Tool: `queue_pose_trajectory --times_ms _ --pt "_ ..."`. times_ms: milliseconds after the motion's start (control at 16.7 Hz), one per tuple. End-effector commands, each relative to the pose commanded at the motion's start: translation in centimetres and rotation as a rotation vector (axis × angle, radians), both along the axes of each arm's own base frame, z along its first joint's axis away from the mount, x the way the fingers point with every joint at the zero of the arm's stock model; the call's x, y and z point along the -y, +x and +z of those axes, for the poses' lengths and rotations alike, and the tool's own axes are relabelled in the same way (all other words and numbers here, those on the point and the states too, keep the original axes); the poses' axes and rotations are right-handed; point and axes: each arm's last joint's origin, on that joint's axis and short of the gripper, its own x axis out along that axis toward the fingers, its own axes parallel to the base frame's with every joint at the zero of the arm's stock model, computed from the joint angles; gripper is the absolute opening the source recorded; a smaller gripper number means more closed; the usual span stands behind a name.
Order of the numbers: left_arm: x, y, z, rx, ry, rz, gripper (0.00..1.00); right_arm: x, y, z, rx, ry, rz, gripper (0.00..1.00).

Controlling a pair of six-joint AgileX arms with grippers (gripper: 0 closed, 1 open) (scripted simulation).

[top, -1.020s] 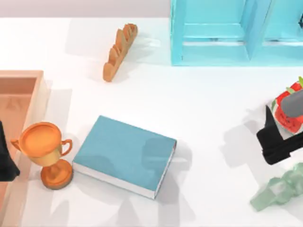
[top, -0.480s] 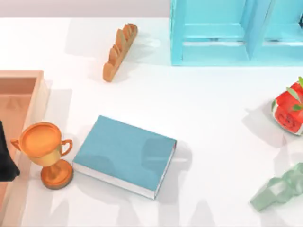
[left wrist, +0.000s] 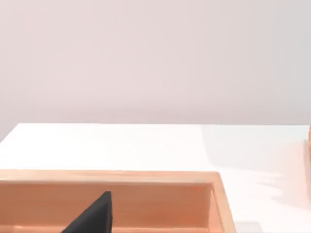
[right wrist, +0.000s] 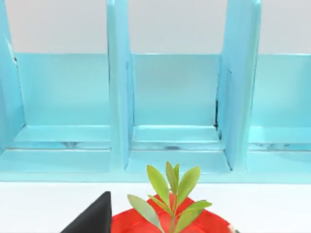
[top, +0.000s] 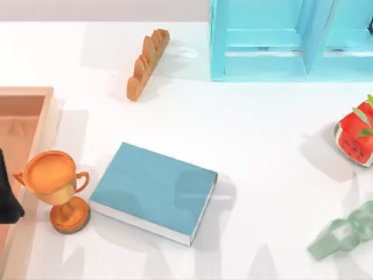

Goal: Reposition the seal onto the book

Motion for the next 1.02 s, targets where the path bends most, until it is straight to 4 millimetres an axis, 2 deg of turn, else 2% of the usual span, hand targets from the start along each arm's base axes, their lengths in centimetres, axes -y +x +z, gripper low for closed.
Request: queue_pose_trajectory --times_ms 240,360,540,780,1020 --pt "-0.1 0.0 1.0 -0.058 0.011 0.013 1.0 0.0 0.0 0.0 0.0 0.0 0.0 1.0" --pt "-0.3 0.3 2.6 -0.141 0.026 0.028 1.0 0.0 0.0 0.0 0.0 0.0 0.0 1.0" --pt "-0.8 1.5 6.1 -0.321 0.053 0.05 1.0 0.0 0.0 0.0 0.0 0.0 0.0 1.0" --pt "-1.9 5.9 10.3 -0.657 0.078 0.066 1.0 0.0 0.0 0.0 0.0 0.0 0.0 1.0" --pt "-3.9 11.7 12.4 -0.988 0.081 0.061 1.0 0.0 0.0 0.0 0.0 0.0 0.0 1.0"
